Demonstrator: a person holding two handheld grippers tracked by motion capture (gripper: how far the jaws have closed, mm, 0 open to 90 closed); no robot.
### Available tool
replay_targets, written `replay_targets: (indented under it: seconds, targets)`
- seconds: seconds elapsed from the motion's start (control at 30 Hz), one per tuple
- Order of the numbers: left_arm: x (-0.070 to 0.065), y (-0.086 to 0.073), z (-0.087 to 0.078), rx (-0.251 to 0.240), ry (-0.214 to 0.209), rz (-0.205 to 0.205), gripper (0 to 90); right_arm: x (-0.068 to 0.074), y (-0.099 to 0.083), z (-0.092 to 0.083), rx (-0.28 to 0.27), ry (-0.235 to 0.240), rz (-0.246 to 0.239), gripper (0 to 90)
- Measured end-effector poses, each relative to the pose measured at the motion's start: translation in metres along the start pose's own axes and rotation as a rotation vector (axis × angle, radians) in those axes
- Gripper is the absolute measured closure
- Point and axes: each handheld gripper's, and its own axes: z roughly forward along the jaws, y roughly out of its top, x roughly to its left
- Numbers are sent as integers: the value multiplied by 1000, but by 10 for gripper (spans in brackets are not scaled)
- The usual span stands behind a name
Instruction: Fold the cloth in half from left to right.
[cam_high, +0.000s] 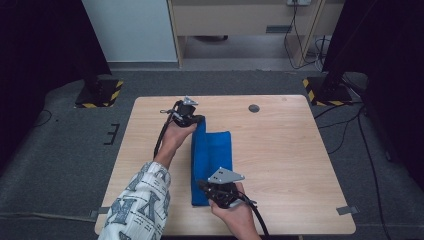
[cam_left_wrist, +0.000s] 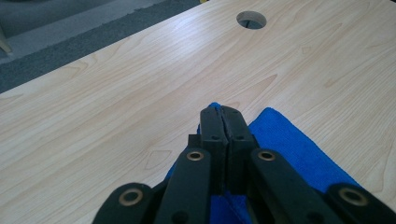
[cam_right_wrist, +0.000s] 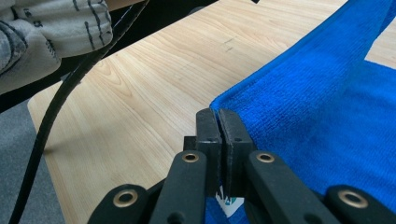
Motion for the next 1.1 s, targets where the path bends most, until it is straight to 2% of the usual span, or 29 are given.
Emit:
replay_targets:
  seconds: [0.3, 0.57, 0.73, 1.1]
  targets:
    - [-6, -2, 14, 14, -21, 1, 886, -3, -9, 2, 9, -5, 20, 880]
    - [-15, 4, 16, 3, -37, 9, 885, -4, -8, -5, -5, -14, 28, 879]
    - [-22, 5, 22, 21, -48, 26, 884, -4, -9, -9, -5, -19, 31, 879]
    - [-32, 1, 42, 48, -69, 26, 883, -11, -24, -13, 8, -57, 60, 877]
